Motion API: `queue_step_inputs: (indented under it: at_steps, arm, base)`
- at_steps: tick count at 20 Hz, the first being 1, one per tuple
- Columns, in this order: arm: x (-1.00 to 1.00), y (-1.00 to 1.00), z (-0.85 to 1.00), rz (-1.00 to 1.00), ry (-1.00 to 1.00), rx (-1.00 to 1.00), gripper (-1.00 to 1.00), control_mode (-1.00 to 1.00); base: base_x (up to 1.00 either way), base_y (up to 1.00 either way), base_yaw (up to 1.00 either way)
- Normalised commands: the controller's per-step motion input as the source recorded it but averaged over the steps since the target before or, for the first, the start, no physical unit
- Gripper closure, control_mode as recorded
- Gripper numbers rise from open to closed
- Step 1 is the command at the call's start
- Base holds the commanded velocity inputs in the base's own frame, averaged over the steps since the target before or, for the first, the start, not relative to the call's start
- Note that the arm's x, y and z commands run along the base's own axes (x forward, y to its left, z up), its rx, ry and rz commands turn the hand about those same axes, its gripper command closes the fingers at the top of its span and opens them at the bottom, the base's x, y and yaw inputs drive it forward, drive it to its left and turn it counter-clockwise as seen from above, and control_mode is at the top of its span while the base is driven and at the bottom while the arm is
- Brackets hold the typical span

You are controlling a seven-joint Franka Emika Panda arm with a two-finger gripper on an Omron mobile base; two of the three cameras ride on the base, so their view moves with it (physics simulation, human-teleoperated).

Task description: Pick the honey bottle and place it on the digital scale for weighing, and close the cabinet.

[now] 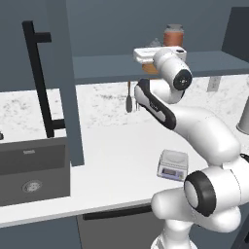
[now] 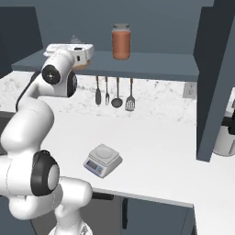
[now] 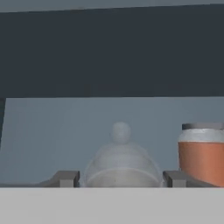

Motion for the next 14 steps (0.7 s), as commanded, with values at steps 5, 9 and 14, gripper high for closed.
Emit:
queue_step_inputs:
  at_steps: [5, 9, 14]
  arm:
    - [-0.77, 0.00, 0.00, 0.00, -0.02, 0.00, 1.00, -1.00]
    - [-0.97, 0.00, 0.11, 0.00, 0.00, 0.00, 1.00, -1.00]
    - [-0.98, -0.02, 0.09, 0.00, 0.03, 0.00, 1.00, -1.00]
  base:
    - [0.00, 0.00, 0.00]
    - [0.00, 0.00, 0.00]
    - [0.00, 0.00, 0.00]
